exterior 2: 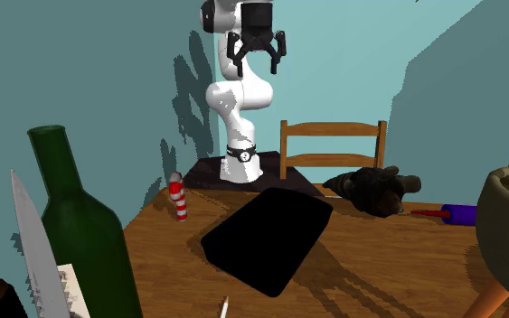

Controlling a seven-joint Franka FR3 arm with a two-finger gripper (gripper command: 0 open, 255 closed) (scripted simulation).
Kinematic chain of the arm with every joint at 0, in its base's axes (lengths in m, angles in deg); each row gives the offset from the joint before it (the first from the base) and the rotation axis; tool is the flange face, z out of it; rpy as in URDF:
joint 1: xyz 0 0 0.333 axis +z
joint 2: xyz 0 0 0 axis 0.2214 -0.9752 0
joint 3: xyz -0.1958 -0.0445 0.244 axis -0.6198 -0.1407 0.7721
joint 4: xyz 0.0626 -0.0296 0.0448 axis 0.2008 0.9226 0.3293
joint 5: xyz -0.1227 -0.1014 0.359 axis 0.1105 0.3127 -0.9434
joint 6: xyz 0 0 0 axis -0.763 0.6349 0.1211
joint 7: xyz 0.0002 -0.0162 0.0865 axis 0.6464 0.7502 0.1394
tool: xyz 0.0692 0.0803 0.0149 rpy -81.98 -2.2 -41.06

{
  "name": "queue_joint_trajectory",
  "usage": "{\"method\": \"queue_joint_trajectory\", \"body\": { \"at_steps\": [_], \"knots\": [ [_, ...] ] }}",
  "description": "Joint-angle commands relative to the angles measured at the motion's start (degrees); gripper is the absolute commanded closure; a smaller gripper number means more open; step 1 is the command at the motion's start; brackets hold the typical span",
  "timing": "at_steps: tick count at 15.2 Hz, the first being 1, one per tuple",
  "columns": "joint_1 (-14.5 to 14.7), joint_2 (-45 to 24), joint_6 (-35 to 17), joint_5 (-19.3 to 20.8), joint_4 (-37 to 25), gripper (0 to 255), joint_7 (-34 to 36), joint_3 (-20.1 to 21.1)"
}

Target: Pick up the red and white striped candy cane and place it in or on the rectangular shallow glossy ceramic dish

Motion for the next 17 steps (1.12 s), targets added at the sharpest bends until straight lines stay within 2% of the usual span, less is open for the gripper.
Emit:
{"method": "queue_joint_trajectory", "body": {
  "at_steps": [1, 9, 17],
  "knots": [
    [0.0, 0.0, 0.0, 0.0, 0.0, 0, 0.0, 0.0],
    [-2.46, -4.93, -13.3, 5.19, 5.85, 0, -9.35, -9.06],
    [-3.52, -15.91, -27.34, 7.2, 6.45, 0, -19.17, -18.72]
  ]
}}
